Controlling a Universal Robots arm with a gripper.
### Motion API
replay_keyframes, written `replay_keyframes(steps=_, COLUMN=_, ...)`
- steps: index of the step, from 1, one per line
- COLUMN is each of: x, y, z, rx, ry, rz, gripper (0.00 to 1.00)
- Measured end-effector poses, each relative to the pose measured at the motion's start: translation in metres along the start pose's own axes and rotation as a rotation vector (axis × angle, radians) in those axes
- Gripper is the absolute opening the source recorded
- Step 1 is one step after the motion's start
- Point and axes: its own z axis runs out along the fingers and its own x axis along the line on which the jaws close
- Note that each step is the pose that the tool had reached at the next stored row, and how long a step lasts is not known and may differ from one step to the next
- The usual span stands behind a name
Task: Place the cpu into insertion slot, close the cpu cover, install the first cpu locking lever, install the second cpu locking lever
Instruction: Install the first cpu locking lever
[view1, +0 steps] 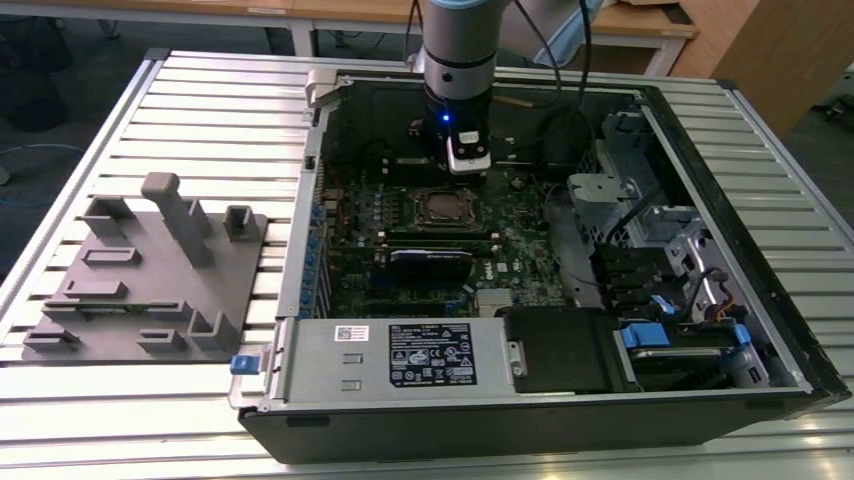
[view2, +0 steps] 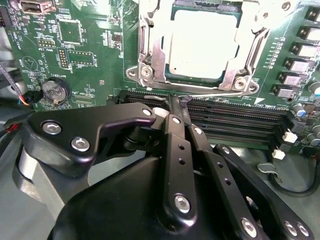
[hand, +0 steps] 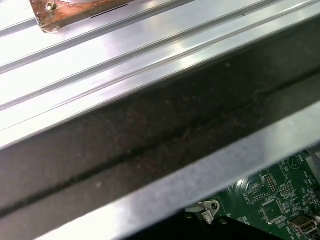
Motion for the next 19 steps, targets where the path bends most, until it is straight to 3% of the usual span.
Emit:
replay_keyframes(steps=6, x=0.0029, y=-0.0014, z=0.0009, rx=-0.0151, ry=-0.0313, rz=-0.005, gripper=0.10)
replay_keyframes(steps=13, x=0.0086, y=-0.0041, z=0.0003, rx=-0.0162, ry=-0.0332, rz=-0.005, gripper=0.10)
replay_keyframes(steps=16, x=0.0114, y=-0.0054, z=0.0000, rx=-0.0229, ry=-0.0338, rz=-0.004, gripper=0.10)
replay_keyframes(steps=19, x=0.0128, y=-0.0060, z=-0.0002, rx=-0.0312, ry=-0.0454, rz=-0.006, gripper=0.10)
